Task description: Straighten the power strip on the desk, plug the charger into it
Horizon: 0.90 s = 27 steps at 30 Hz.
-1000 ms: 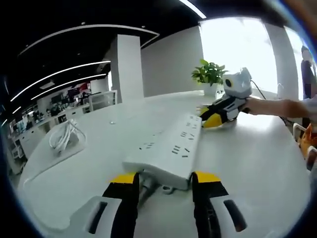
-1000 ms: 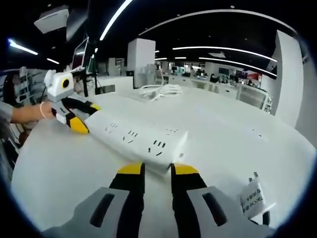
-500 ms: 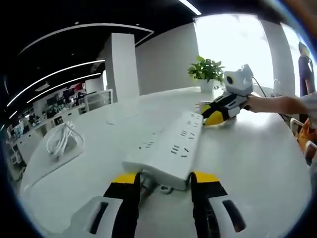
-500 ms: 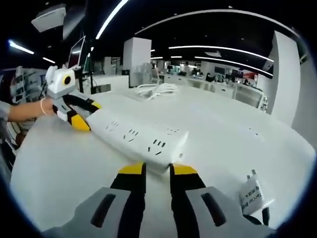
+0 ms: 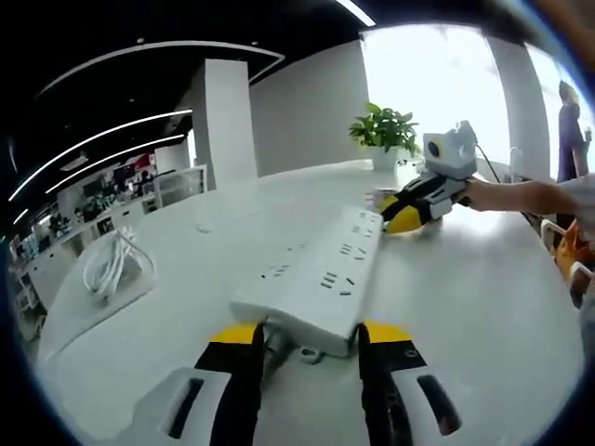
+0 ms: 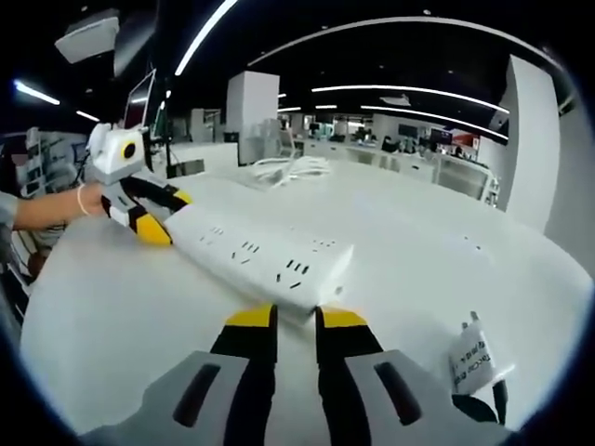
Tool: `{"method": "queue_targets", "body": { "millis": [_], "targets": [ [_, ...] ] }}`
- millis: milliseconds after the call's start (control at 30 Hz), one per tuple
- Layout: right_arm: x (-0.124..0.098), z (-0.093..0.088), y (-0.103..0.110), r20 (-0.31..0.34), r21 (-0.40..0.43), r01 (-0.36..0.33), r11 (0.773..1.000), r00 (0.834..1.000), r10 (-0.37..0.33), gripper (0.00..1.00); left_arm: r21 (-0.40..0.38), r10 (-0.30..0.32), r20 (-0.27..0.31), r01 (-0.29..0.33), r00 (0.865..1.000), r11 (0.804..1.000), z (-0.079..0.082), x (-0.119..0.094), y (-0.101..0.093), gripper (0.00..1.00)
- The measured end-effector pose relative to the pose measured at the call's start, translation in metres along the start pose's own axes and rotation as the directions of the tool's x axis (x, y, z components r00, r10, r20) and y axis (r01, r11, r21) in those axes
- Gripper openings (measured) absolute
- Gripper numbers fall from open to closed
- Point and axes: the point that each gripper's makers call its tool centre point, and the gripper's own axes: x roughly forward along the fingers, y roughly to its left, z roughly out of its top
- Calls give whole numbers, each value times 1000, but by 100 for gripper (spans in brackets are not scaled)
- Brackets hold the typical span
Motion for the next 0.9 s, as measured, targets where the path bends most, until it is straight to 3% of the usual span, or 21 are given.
{"method": "queue_targets", "body": {
  "millis": [467, 600, 900],
  "targets": [
    [-5, -2, 2, 5, 14, 3, 1000, 1000, -3, 12, 47, -1, -9, 1, 1000, 999, 3, 5, 8, 39],
    [-5, -1, 0, 12, -17, 2, 1000, 1000, -1, 12, 47, -8, -8, 8, 1000, 999, 4, 5, 10, 38],
    [-2, 9, -5, 47, -65, 30, 997, 999, -27, 15, -51, -29, 31, 31, 999, 998, 8, 6, 10, 38]
  ]
}}
